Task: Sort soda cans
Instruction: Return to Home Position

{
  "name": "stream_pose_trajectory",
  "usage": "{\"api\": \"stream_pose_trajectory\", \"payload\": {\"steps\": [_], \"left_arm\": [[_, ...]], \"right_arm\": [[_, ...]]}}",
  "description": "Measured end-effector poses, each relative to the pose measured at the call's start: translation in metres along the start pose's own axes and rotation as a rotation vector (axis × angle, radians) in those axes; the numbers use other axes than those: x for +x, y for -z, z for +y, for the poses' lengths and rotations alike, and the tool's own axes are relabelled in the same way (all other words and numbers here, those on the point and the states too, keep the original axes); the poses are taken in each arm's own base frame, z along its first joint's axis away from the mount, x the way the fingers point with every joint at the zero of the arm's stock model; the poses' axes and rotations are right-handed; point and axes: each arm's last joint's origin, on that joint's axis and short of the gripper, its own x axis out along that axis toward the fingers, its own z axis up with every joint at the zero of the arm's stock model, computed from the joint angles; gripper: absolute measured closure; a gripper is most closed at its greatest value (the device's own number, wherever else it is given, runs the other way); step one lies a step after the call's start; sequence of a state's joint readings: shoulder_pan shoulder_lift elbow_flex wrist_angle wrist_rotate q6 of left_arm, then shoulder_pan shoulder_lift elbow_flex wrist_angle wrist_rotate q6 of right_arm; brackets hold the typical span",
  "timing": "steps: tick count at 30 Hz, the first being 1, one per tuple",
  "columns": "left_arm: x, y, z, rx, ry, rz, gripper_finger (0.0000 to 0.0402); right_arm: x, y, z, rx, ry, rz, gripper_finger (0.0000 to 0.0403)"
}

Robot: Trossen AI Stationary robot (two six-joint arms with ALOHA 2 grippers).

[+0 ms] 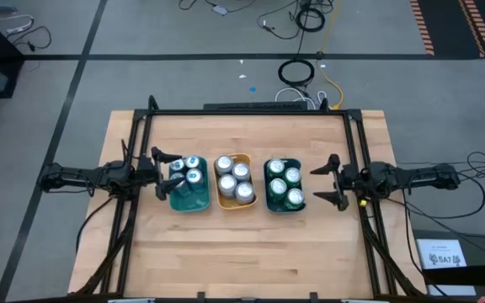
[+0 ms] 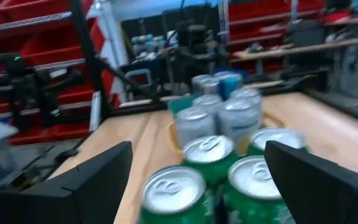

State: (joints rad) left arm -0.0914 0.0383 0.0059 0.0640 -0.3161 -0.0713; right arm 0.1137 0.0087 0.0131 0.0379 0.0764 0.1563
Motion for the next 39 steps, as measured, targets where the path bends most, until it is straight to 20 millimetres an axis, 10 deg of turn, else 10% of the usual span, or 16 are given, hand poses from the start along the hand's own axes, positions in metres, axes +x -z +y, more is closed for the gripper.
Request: {"api": "stream_pose_trajectory", "payload": {"steps": [39], "left_arm": [[0.0007, 0.0011, -0.0001, 0.004, -0.003, 0.011, 0.0006]], "right_arm": [[0.0016, 0.0034, 0.0018, -0.088, -0.069, 0.049, 0.0044]]}}
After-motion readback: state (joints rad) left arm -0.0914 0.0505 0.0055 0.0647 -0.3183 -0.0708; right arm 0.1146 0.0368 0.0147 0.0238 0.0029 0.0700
